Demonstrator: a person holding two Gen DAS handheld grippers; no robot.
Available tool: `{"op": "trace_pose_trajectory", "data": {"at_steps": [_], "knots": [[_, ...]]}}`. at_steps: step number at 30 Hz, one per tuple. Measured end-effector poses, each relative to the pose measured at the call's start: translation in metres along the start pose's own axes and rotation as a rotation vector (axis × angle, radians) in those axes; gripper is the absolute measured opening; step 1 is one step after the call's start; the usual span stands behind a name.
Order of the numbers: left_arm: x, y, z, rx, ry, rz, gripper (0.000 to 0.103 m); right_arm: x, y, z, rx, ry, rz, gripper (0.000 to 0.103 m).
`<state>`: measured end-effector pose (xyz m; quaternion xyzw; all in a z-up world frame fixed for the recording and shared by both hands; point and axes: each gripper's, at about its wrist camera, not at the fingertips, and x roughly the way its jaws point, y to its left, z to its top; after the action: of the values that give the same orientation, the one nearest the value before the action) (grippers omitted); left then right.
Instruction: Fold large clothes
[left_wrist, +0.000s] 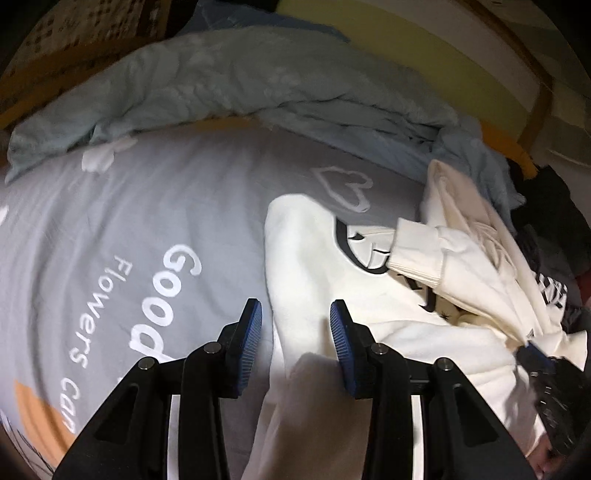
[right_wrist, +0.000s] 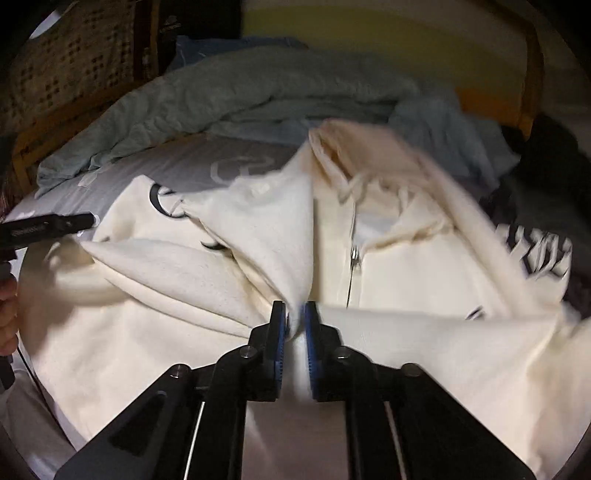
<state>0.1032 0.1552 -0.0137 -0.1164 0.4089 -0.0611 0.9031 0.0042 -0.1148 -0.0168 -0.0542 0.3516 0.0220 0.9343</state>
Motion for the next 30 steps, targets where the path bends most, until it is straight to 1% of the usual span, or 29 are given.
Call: {"op": "trace_pose_trajectory", "data": {"at_steps": [3,5,7,8,9,11,12,13,14,16,17,18,19,20,22,23,24,25,26,27,28,30], "knots": [[0.017,0.013,0.001,-0.086,0.048,0.015,0.037,-0.007,0.009,0.02,-0.042,-0.053,0.018,0.014],[0.023,0.019,0.0,-0.127,0.068,0.021,0.039,-0.006,0.018,0.037,-0.08,-0.078,0.038,0.014],[0.027,0.02,0.0,-0.137,0.069,0.039,0.039,-0.002,0.033,0.052,-0.138,-0.08,0.07,0.021],[0.029,0.019,0.0,-0.131,0.069,0.049,0.039,0.006,0.04,0.059,-0.173,-0.072,0.081,0.031],[0.029,0.017,-0.001,-0.121,0.067,0.062,0.039,0.015,0.047,0.066,-0.2,-0.059,0.087,0.038],[0.031,0.013,-0.002,-0.097,0.064,0.082,0.04,0.03,0.059,0.076,-0.225,-0.054,0.057,0.04],[0.031,0.012,-0.003,-0.089,0.063,0.089,0.039,0.039,0.064,0.081,-0.231,-0.057,0.019,0.042],[0.031,0.011,-0.003,-0.085,0.061,0.091,0.039,0.05,0.071,0.086,-0.247,-0.045,-0.013,0.042],[0.031,0.01,-0.002,-0.085,0.061,0.093,0.04,0.056,0.076,0.088,-0.261,-0.034,-0.008,0.042],[0.031,0.01,-0.002,-0.081,0.058,0.107,0.041,0.073,0.092,0.089,-0.334,0.023,0.027,0.047],[0.031,0.009,-0.003,-0.074,0.057,0.118,0.041,0.079,0.097,0.088,-0.368,0.052,0.042,0.052],[0.032,0.008,-0.002,-0.068,0.055,0.126,0.041,0.087,0.105,0.085,-0.423,0.098,0.063,0.055],[0.032,0.006,-0.002,-0.063,0.052,0.135,0.041,0.092,0.109,0.083,-0.452,0.122,0.068,0.055],[0.032,0.005,-0.002,-0.059,0.05,0.14,0.041,0.097,0.11,0.083,-0.461,0.132,0.05,0.055],[0.034,0.003,-0.001,-0.048,0.05,0.148,0.04,0.106,0.104,0.088,-0.425,0.14,-0.014,0.055],[0.034,0.001,-0.001,-0.04,0.049,0.152,0.039,0.109,0.102,0.089,-0.412,0.146,-0.026,0.053],[0.034,0.0,-0.001,-0.032,0.046,0.156,0.039,0.111,0.097,0.09,-0.399,0.146,-0.021,0.028],[0.034,0.0,-0.002,-0.027,0.044,0.156,0.038,0.111,0.093,0.091,-0.39,0.132,-0.033,0.013],[0.034,-0.001,-0.001,-0.026,0.042,0.155,0.038,0.109,0.09,0.092,-0.379,0.116,-0.059,0.01],[0.033,0.0,-0.001,-0.029,0.041,0.151,0.038,0.103,0.081,0.094,-0.354,0.083,-0.078,0.01],[0.033,0.0,-0.001,-0.032,0.04,0.147,0.038,0.088,0.068,0.097,-0.305,0.024,-0.08,0.01],[0.032,0.0,-0.001,-0.033,0.036,0.148,0.038,0.062,0.044,0.101,-0.246,-0.062,-0.097,0.01]]}}
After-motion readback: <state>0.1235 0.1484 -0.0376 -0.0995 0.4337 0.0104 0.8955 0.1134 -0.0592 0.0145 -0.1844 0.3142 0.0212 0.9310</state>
